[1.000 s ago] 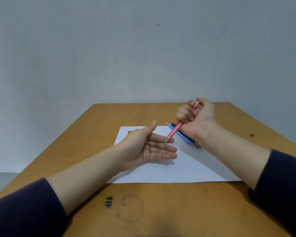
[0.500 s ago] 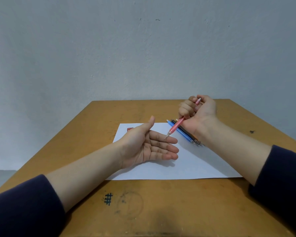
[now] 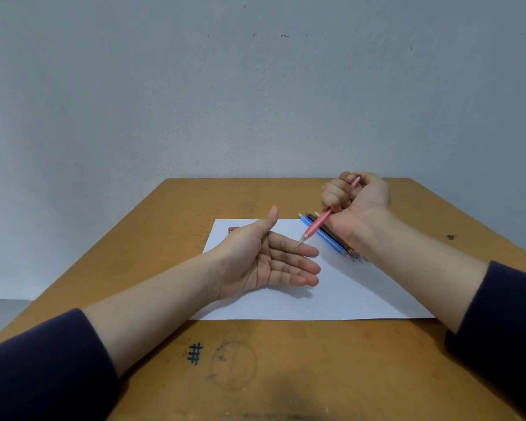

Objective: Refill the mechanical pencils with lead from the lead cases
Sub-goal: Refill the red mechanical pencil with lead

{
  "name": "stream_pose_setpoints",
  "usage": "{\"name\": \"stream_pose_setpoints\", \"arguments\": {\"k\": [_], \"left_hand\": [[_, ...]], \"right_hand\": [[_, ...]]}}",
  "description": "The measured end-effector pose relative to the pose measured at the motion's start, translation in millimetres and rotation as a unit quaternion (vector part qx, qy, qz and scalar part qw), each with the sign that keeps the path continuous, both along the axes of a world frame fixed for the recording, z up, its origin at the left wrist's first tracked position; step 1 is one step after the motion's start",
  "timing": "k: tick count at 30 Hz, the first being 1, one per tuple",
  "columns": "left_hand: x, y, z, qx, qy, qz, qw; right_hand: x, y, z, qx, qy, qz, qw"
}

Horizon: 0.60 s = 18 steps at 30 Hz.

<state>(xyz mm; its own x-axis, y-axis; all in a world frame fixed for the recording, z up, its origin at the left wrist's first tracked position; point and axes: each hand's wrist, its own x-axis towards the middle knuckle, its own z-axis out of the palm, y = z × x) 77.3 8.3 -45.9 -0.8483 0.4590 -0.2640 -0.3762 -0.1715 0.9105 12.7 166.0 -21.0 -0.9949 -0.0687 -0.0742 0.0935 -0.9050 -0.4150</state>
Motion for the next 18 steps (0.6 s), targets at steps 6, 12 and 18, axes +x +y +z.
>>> {"name": "stream_pose_setpoints", "arguments": {"k": [6,12,18], "left_hand": [[0,1,-1,-0.026,0.023,0.005,0.999],[-3,1,-3,-0.033,0.054,0.029,0.998],[-6,-1,-6,-0.033,0.099,0.054,0.993]], "right_hand": [[-2,1,-2,-0.011,-0.004,0.030,0.999],[-2,-3,-1,0.011,0.018,0.061,0.998],[-6,-14,-2,0.077,0.028,0.061,0.995]]}}
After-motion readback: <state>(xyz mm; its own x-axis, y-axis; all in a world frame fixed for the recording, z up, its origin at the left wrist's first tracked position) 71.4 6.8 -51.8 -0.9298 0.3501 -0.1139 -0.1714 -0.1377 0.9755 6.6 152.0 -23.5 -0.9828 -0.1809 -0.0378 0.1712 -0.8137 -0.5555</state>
